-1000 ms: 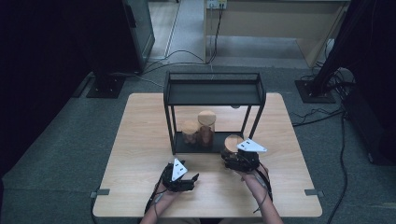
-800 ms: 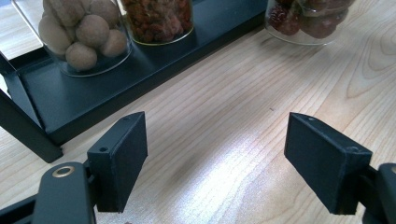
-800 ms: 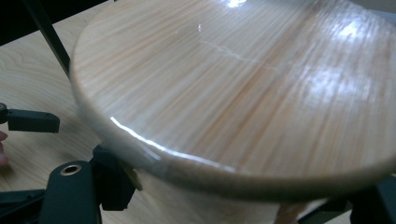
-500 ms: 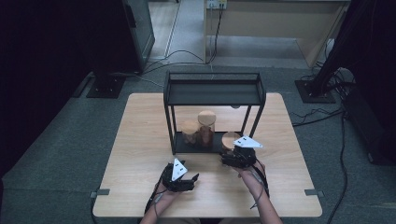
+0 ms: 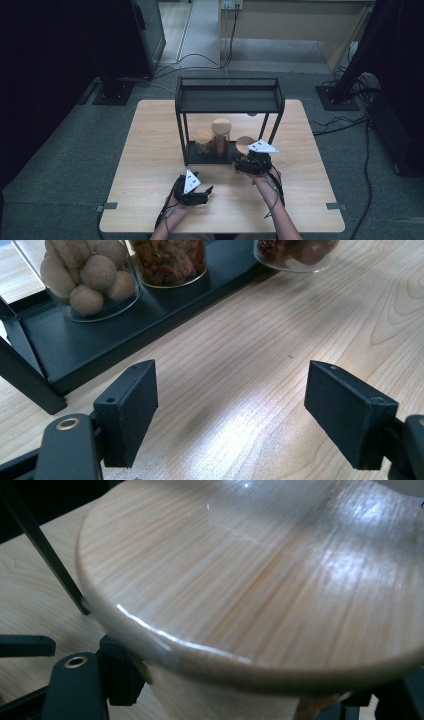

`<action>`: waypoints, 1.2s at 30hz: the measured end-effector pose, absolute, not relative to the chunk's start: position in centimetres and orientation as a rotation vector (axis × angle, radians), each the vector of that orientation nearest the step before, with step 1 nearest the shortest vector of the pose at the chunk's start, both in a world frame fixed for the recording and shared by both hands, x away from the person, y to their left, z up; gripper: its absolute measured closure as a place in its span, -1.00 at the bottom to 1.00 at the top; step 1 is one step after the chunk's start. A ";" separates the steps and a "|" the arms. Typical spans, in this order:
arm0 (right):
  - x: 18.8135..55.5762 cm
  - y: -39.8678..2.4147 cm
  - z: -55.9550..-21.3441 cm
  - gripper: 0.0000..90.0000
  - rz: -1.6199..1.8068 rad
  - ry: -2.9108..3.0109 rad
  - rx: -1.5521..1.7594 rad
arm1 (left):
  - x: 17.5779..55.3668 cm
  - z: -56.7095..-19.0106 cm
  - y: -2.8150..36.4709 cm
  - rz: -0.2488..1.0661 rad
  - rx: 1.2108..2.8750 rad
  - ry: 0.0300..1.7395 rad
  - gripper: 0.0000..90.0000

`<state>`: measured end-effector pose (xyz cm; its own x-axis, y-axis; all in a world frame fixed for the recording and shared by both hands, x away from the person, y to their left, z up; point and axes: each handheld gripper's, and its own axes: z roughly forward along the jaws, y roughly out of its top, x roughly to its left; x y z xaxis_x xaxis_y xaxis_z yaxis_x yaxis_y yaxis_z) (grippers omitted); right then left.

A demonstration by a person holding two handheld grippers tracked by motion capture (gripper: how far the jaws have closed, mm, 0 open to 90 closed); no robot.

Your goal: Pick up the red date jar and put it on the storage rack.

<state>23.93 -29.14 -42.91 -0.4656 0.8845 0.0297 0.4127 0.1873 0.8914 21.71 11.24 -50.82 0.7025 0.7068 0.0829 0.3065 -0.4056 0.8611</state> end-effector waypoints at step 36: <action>26.4 -28.1 -42.6 -0.44 1.164 1.917 1.248 | 21.6 -50.8 11.1 0.567 2.013 0.765 -0.52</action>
<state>26.44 -28.09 -42.63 -0.4046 0.9145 -0.0006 0.4212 0.1869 0.8875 21.62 11.06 -50.78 0.7054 0.7020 0.0980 0.2984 -0.4195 0.8573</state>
